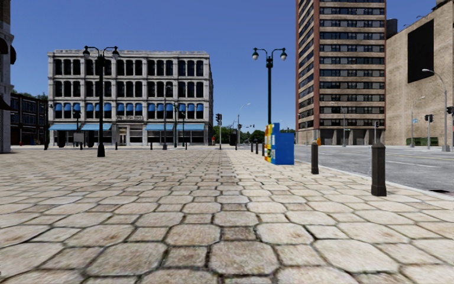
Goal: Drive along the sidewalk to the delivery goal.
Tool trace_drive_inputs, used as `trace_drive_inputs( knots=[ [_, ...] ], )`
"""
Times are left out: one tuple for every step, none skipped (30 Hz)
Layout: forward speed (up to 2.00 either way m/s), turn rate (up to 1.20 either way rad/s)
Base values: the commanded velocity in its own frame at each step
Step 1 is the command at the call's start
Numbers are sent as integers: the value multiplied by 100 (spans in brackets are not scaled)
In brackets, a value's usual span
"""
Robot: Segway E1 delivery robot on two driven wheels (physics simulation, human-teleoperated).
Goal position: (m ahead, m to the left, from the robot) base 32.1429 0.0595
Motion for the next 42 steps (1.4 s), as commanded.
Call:
trace_drive_inputs(
  knots=[
    [200,0],
    [200,0],
    [200,0],
    [200,0],
    [200,0],
    [200,0],
    [200,0],
    [200,0],
    [200,0],
    [200,0],
    [200,0],
    [200,0],
    [200,0],
    [200,0],
    [200,0],
    [200,0],
    [200,0],
    [200,0],
    [200,0],
    [200,0],
    [200,0],
    [200,0],
    [200,0],
    [200,0],
    [200,0],
    [200,0],
    [200,0],
    [200,0],
    [200,0],
    [200,0],
    [200,0],
    [200,0],
    [200,0],
    [200,0],
    [200,0],
    [200,0],
    [200,0],
    [200,0],
    [200,0],
    [200,0],
    [200,0],
    [200,0]
  ],
)
